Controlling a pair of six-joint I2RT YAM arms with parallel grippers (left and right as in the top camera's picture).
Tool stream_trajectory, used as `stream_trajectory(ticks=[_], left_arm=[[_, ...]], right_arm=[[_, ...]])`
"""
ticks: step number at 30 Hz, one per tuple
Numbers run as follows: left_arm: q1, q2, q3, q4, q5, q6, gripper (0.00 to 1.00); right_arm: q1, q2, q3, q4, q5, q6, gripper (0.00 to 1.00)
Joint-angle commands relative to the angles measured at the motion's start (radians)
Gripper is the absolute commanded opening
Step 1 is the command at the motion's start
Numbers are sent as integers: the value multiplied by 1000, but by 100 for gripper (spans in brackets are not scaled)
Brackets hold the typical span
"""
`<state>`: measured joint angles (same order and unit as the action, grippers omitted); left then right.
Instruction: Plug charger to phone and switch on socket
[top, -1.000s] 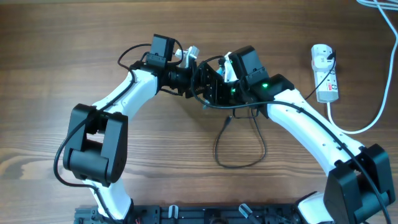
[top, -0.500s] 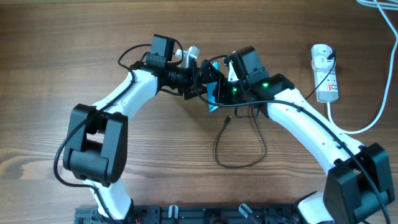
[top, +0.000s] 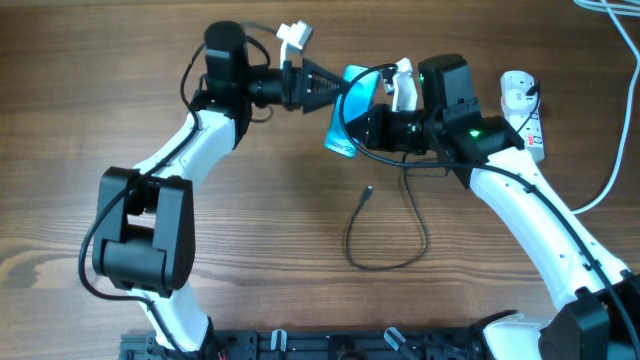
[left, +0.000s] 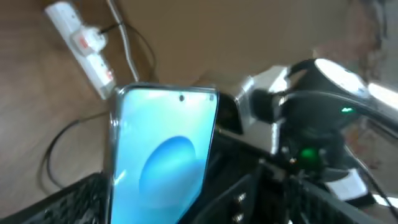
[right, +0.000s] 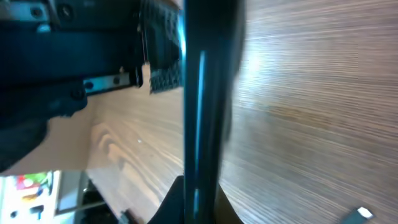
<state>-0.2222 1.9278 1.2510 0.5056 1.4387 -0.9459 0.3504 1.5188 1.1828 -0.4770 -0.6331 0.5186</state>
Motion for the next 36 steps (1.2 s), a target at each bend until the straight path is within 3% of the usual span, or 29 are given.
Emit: stream_trajectory(ticks=[1, 5, 8, 10, 16, 21, 27, 36], left_arm=[[-20, -30, 20, 296, 98, -385, 91], [-28, -30, 20, 743, 98, -755, 83], [-45, -30, 20, 965, 122, -904, 79], [-57, -30, 19, 972, 138, -903, 70], [-103, -30, 19, 972, 138, -903, 63], [-108, -30, 19, 972, 138, -903, 53], [-100, -30, 19, 972, 131, -902, 24], [-100, -30, 19, 972, 94, -899, 23]], right_arm=[[10, -11, 6, 60, -64, 5, 4], [9, -11, 6, 162, -64, -8, 4], [-2, -11, 6, 177, -68, -90, 4], [-26, -11, 6, 177, -129, -130, 4], [-132, -11, 6, 177, -298, -122, 4], [-175, -11, 6, 113, -319, -77, 4], [-175, -11, 6, -13, -319, -124, 4], [-175, -11, 6, -129, -341, -204, 4]])
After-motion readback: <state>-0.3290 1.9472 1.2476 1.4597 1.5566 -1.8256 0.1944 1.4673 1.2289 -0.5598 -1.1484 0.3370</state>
